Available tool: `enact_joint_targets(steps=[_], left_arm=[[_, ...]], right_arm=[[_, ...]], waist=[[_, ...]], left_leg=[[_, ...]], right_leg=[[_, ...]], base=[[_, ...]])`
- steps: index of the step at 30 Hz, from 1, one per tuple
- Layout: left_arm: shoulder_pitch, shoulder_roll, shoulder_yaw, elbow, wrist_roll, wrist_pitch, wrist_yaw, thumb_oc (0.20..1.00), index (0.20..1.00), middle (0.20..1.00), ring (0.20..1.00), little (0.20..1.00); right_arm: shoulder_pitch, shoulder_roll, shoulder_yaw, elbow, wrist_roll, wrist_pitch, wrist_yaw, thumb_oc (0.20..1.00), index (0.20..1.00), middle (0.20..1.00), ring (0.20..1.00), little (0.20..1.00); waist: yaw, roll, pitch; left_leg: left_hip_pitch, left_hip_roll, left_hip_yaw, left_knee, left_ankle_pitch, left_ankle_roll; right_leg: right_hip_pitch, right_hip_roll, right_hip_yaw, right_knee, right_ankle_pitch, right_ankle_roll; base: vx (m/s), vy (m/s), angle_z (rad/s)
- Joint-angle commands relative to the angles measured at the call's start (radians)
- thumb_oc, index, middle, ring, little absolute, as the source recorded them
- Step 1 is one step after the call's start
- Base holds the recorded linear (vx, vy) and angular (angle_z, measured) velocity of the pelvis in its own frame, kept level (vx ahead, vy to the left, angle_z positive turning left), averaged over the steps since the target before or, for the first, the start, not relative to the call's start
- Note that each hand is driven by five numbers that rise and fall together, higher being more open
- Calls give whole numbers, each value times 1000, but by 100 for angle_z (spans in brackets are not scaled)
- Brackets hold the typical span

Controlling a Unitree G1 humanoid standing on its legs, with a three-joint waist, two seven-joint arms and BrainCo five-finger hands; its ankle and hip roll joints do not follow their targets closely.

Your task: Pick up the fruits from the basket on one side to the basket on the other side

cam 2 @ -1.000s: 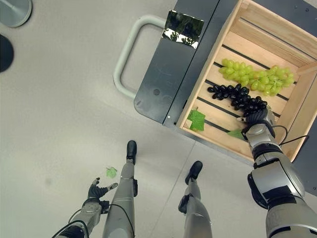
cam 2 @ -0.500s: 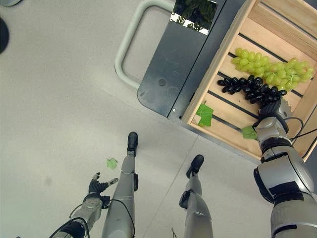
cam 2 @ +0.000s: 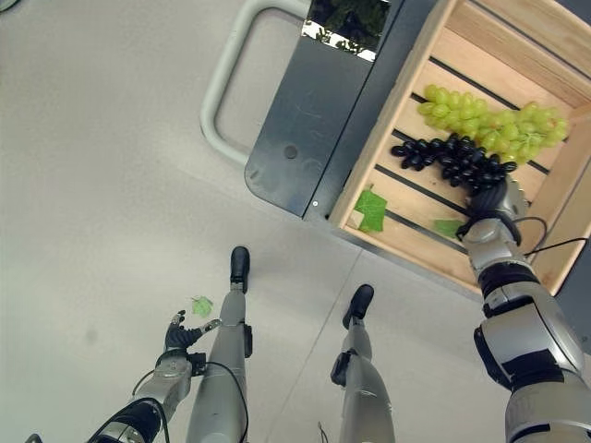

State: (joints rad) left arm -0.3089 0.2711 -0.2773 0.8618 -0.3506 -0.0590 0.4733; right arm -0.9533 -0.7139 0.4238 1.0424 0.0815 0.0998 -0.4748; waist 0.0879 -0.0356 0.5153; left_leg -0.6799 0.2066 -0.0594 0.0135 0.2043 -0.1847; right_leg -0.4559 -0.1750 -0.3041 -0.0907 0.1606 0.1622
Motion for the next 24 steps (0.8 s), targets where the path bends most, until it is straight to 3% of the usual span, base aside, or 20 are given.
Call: enact_joint_targets(steps=[1,7,16,24], left_arm=[[-3,-23,6,-33,-34,-30,42,1000,1000,1000,1000,1000],[25,72,27,-314,87,-36,40,1000,1000,1000,1000,1000],[43,225,71,-626,175,-26,-76,1000,1000,1000,1000,1000],[27,312,69,-732,154,-22,-204,1000,1000,1000,1000,1000]], right_arm=[[65,123,-7,-187,9,-78,15,200,200,200,200,200],[247,46,-68,-498,-90,-73,64,200,200,200,200,200],[377,-273,-173,-931,-160,-62,275,200,200,200,200,200],[328,-514,-142,-1054,-73,-80,430,200,200,200,200,200]], waist=[[0,-50,5],[-10,-61,5],[-33,-108,5],[-29,-147,5]], left_leg=[[-14,-72,3,-18,-18,32],[-2,-74,-6,-14,-22,32],[68,-67,-1,-12,-24,35],[164,-60,7,-27,-23,34]], right_leg=[[26,-8,120,63,-194,32],[42,-5,120,64,-198,33],[103,-3,129,64,-196,36],[182,1,130,67,-192,40]], base=[[0,0,0],[0,0,0],[-3,-1,0],[-5,-1,-1]])
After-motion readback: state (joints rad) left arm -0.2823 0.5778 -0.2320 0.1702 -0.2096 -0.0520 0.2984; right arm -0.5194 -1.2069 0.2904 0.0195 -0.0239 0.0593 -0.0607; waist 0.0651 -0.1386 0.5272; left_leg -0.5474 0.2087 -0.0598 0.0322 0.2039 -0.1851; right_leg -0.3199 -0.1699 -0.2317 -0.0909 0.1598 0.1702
